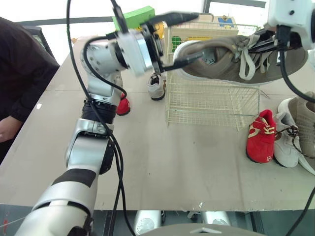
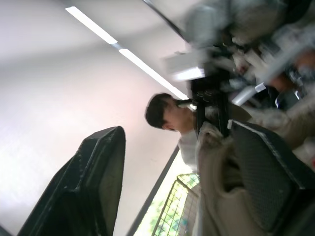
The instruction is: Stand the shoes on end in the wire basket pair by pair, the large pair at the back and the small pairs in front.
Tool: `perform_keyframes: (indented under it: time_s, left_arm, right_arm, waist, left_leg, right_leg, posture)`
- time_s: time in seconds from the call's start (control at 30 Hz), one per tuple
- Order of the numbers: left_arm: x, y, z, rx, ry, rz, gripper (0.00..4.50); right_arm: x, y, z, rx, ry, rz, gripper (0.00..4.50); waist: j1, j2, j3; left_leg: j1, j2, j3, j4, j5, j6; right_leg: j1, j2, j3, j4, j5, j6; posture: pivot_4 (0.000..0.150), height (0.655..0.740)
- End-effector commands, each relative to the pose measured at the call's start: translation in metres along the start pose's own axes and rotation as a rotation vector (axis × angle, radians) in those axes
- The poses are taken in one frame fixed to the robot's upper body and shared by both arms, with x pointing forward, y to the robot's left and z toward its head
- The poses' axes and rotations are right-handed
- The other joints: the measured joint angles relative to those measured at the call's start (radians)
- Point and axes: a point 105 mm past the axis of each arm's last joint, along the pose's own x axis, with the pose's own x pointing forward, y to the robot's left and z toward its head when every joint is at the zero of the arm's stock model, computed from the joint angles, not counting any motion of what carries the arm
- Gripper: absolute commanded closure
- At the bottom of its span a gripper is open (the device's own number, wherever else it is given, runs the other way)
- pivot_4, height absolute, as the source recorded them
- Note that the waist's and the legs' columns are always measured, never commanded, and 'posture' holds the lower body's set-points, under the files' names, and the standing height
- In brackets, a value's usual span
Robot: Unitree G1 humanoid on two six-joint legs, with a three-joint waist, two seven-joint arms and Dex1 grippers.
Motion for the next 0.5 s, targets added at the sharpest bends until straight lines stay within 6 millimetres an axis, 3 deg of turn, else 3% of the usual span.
perform_keyframes:
  time_s: [0.03, 0.1, 0.23, 0.33, 0.37, 0.43, 0.5]
  left_arm:
    - [-0.003, 0.019, 0.025, -0.660, -0.168, 0.103, 0.06]
    - [-0.006, 0.011, 0.030, -0.832, -0.181, 0.064, 0.06]
    - [-0.014, -0.038, 0.020, -1.106, -0.128, -0.029, 0.06]
    - [-0.014, -0.059, 0.005, -1.144, -0.066, 0.000, 0.06]
    - [-0.012, -0.063, -0.014, -1.137, 0.006, 0.066, 0.06]
    - [-0.009, -0.067, -0.037, -1.123, 0.072, 0.149, 0.06]
    - [-0.003, -0.065, -0.047, -1.145, 0.080, 0.204, 0.06]
  right_arm:
    - [-0.035, -0.024, 0.035, 0.072, -0.167, -0.250, 4.50]
    - [-0.039, -0.025, 0.039, 0.116, -0.213, -0.294, 4.50]
    - [-0.052, -0.027, 0.039, 0.280, -0.282, -0.437, 4.50]
    - [-0.055, -0.019, 0.035, 0.370, -0.314, -0.496, 4.50]
    - [-0.056, -0.013, 0.036, 0.410, -0.354, -0.505, 4.50]
    - [-0.059, -0.001, 0.036, 0.486, -0.446, -0.511, 4.50]
    - [-0.059, 0.008, 0.033, 0.536, -0.468, -0.513, 4.50]
  waist:
    - [-0.011, 0.000, 0.000]
    - [-0.018, 0.000, 0.000]
    - [-0.018, 0.001, 0.000]
    - [-0.013, 0.001, 0.000]
    - [-0.011, 0.000, 0.000]
    - [-0.003, 0.000, 0.000]
    - [0.001, 0.000, 0.000]
  left_leg:
    - [0.000, 0.001, -0.001, 0.000, 0.000, 0.000]
    - [0.000, 0.001, -0.003, 0.000, 0.000, 0.000]
    - [0.000, 0.001, -0.005, -0.001, 0.000, -0.001]
    - [0.000, 0.000, -0.006, 0.000, 0.001, -0.002]
    - [0.000, 0.000, -0.007, 0.001, 0.001, -0.003]
    - [0.000, -0.002, -0.007, 0.002, 0.002, -0.003]
    - [0.002, -0.003, -0.007, 0.002, 0.002, -0.004]
  right_leg:
    - [0.000, 0.000, 0.000, 0.001, 0.000, 0.000]
    - [0.000, -0.002, 0.000, 0.001, 0.000, 0.000]
    - [0.001, -0.002, -0.001, 0.001, 0.000, 0.000]
    - [0.001, -0.004, -0.002, 0.002, 0.000, 0.000]
    - [0.002, -0.004, -0.003, 0.002, 0.000, 0.000]
    - [0.004, -0.003, -0.003, 0.002, 0.000, 0.000]
    - [0.006, -0.001, -0.002, 0.003, 0.001, 0.000]
  posture:
    - [0.150, 0.7400]
    - [0.150, 0.7400]
    - [0.150, 0.7400]
    - [0.150, 0.7400]
    - [0.150, 0.7400]
    - [0.150, 0.7400]
    - [0.150, 0.7400]
